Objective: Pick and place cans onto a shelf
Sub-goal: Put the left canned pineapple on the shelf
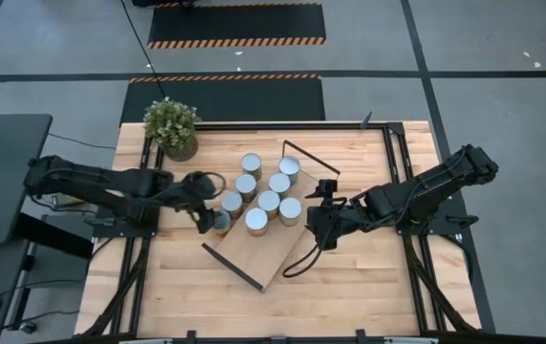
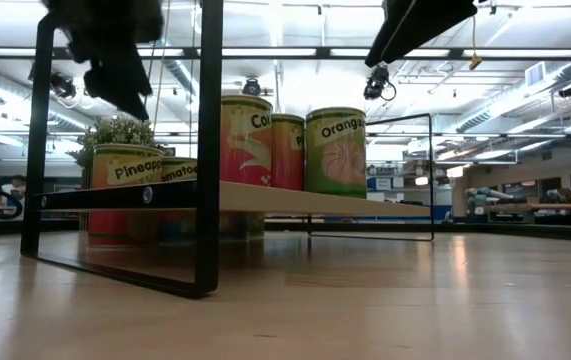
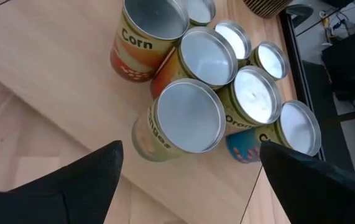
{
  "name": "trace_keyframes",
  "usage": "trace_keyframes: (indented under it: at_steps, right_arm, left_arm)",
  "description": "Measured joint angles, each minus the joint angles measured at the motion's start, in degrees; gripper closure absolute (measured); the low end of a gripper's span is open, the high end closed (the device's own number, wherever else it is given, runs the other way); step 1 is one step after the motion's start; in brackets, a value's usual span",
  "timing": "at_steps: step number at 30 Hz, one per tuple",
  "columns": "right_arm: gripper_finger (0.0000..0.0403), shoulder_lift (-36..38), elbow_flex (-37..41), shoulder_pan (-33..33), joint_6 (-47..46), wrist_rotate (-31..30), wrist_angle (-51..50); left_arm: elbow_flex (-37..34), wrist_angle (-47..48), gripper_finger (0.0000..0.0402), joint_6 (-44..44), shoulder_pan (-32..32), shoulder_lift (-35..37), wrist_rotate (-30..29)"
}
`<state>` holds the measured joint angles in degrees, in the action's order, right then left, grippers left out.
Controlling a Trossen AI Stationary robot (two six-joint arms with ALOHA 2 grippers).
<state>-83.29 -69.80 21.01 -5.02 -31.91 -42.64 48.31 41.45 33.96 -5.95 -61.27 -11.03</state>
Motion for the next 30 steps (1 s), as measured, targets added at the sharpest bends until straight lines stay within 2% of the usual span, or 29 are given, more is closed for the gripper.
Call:
trace_keyframes:
  at_steps: [6, 9, 12, 15, 21, 30]
  right_arm:
    - [0.0016, 0.00, 0.00, 0.07, 0.13, 1.55, -0.24]
    - [0.0016, 0.00, 0.02, 0.07, 0.98, 1.59, -0.30]
    - [0.0016, 0.00, 0.02, 0.05, 1.12, 1.58, -0.39]
    - [0.0016, 0.00, 0.57, 0.05, 1.65, 1.56, -0.19]
    - [0.0016, -0.02, 2.98, 0.05, 2.23, 1.37, 0.83]
    - [0.0016, -0.02, 3.72, 0.44, 2.55, 1.56, 3.47]
  left_arm:
    - [9.25, 12.83, 0.0085, 5.70, 4.33, -11.47, 7.01]
    - [14.12, 19.23, 0.0085, 7.26, 4.69, -15.18, 7.15]
    - [16.67, 21.78, 0.0087, 7.77, 4.38, -18.08, 7.68]
    - [17.23, 21.99, 0.0087, 7.32, 3.50, -19.81, 9.68]
    - [17.23, 22.75, 0.0087, 4.35, 1.06, -20.20, 9.88]
    - [17.21, 22.60, 0.0086, 6.69, -1.39, -21.19, 10.53]
